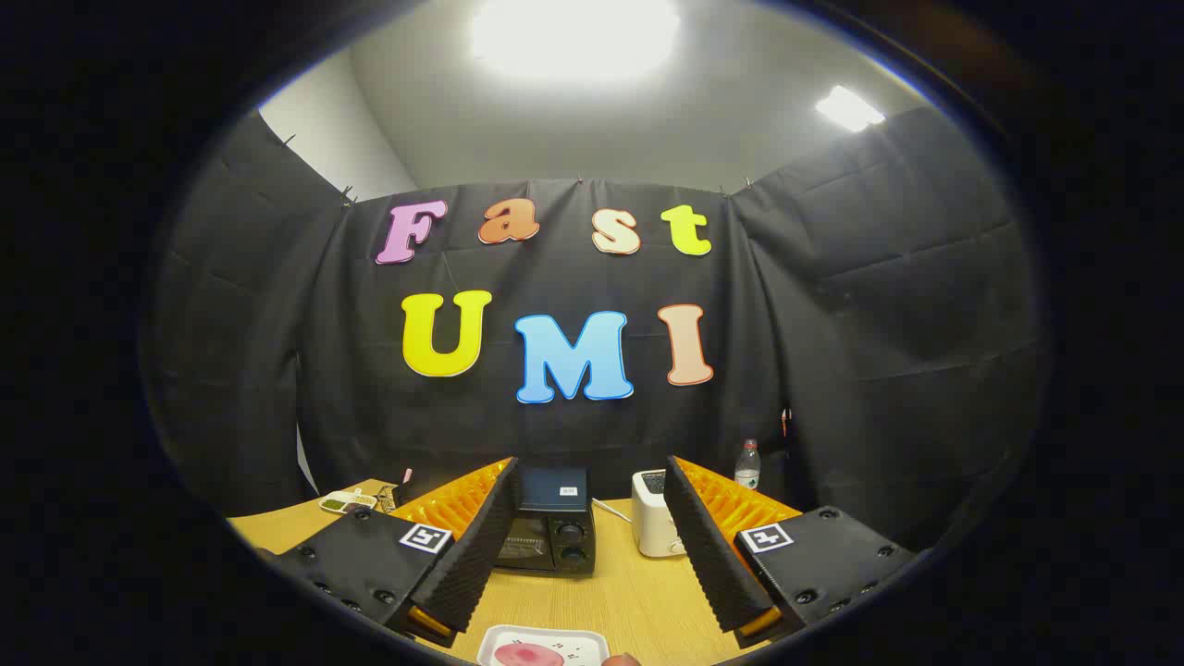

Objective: Open the toaster oven, put the food inside, and close the toaster oven door.

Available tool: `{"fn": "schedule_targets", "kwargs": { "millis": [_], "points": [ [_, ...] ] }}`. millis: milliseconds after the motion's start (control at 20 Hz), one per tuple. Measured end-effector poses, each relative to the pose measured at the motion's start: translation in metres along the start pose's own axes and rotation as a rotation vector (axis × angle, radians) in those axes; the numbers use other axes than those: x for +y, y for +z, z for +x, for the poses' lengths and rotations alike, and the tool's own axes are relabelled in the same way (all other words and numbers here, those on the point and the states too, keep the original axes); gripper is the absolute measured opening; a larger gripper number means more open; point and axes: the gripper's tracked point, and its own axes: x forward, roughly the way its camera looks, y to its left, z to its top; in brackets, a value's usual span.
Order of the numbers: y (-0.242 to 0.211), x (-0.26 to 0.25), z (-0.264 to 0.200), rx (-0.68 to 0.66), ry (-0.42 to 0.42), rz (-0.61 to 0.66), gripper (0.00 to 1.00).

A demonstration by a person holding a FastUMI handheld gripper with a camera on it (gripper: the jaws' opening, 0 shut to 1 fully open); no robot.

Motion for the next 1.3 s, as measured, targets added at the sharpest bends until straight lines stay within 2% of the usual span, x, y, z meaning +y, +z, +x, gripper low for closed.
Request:
{"fn": "schedule_targets", "kwargs": {
  "millis": [750, 1300],
  "points": [
    [0.000, 0.013, 0.006, 0.015, 0.010, 0.005, 0.97],
    [-0.010, 0.070, 0.061, 0.046, 0.094, 0.024, 0.97]
  ]
}}
